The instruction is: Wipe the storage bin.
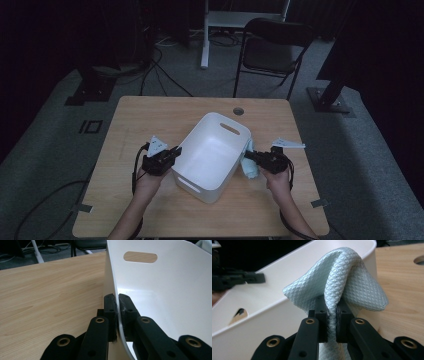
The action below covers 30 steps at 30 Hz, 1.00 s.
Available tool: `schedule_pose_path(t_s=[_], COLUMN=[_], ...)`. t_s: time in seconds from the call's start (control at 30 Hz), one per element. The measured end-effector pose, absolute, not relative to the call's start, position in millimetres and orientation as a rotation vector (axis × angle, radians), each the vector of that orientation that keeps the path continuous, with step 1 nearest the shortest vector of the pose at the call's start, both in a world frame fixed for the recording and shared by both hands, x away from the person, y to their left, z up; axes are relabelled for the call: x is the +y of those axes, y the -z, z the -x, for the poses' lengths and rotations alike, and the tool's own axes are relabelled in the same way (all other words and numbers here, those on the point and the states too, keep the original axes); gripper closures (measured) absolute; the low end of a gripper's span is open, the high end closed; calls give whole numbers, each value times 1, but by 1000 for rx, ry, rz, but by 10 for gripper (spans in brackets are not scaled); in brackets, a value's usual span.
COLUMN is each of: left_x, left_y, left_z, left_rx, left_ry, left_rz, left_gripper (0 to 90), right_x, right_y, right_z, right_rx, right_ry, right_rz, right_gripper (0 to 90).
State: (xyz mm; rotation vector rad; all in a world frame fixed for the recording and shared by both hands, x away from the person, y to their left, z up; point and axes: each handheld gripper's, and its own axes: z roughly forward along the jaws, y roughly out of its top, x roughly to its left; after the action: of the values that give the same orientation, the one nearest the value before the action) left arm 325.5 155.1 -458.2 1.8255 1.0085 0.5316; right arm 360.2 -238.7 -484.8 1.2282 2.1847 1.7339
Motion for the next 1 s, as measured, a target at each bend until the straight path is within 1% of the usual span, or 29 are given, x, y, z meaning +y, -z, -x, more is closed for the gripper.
schedule_pose_path(t_s=[0.1,0.3,0.47,0.53,0.7,0.9,1.0], left_x=[154,154,153,152,154,152,151], left_y=[458,458,458,458,458,458,458], left_z=[-325,-326,-325,-325,-326,-325,-325], left_rx=[1021,1015,1023,1026,1026,1040,1051], left_ry=[-541,-528,-535,-548,-530,-540,-544], left_rz=[-1825,-1825,-1820,-1825,-1817,-1812,-1809], left_gripper=[860,860,857,858,858,858,859], right_x=[-238,-237,-236,-236,-234,-234,-233], right_y=[488,473,484,483,473,485,480], right_z=[-360,-355,-357,-357,-353,-355,-354], right_rx=[2194,2181,2193,2200,2193,2202,2209], right_ry=[-1725,-1748,-1749,-1739,-1755,-1753,-1727], right_rz=[-1244,-1190,-1220,-1230,-1185,-1216,-1207], right_gripper=[830,829,830,830,829,829,829])
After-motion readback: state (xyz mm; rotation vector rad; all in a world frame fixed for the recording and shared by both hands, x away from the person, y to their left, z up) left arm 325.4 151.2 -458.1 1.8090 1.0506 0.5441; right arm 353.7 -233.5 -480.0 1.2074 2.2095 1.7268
